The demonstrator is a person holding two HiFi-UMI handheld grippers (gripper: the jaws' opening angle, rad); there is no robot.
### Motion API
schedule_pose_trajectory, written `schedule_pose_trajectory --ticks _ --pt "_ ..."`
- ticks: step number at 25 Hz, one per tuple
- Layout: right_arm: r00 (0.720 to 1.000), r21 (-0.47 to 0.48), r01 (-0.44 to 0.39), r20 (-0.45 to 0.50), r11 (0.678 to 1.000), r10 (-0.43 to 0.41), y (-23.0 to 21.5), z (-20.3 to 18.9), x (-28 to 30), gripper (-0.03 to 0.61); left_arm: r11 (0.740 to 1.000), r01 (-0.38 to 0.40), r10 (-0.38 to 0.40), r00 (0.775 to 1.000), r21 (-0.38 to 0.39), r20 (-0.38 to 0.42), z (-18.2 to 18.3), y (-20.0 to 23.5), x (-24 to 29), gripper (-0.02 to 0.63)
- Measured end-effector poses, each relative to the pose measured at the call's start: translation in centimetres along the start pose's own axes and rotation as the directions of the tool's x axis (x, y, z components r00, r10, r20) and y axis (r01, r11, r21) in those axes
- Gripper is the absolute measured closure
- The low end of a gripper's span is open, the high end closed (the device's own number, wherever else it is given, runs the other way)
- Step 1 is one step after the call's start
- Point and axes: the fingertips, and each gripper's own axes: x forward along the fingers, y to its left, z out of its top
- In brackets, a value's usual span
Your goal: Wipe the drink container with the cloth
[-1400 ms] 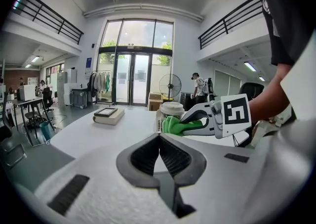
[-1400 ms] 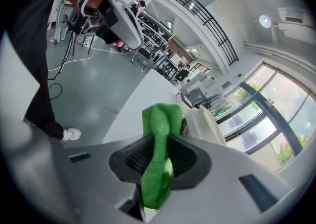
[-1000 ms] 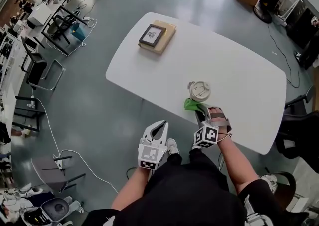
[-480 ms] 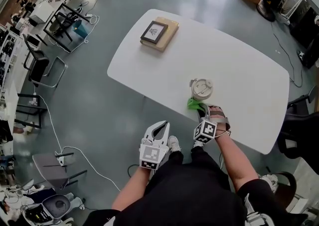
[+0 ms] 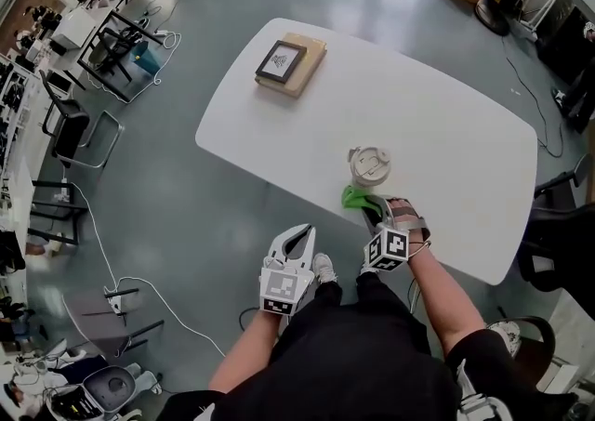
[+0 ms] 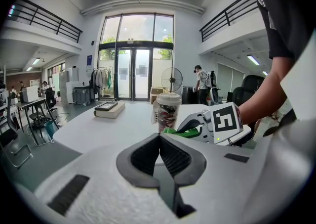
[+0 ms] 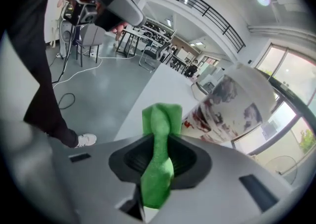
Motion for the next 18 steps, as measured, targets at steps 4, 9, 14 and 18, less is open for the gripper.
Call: schedule_pose_trajectory --ticks 4,9,14,18 --pt "0.99 0.094 0.059 0.125 0.994 -0.07 -1.8 1.9 -3.3 0.485 1.0 0.009 -0.009 1.0 0.006 0.001 0.2 -0.2 0.5 0.6" --pt "0.941 0.275 0.083 0.294 0.958 -0.166 -4.3 5.1 -8.4 0.483 1.0 0.023 -0.023 1.0 0.005 0.005 0.5 -1.0 1.1 0.6" --pt "0.85 0.616 -0.007 0.418 0.788 -0.319 -7.6 6.6 -12.3 0.483 1.0 0.028 -0.028 1.0 0.007 0.014 1.4 -1.6 1.5 0.6" --pt "0.787 0.831 -0.143 0.425 0.538 -0.447 -10.2 5.1 -13.7 0.485 1.0 0.02 -0.02 1.0 -0.011 0.002 1.7 -1.5 1.4 0.6"
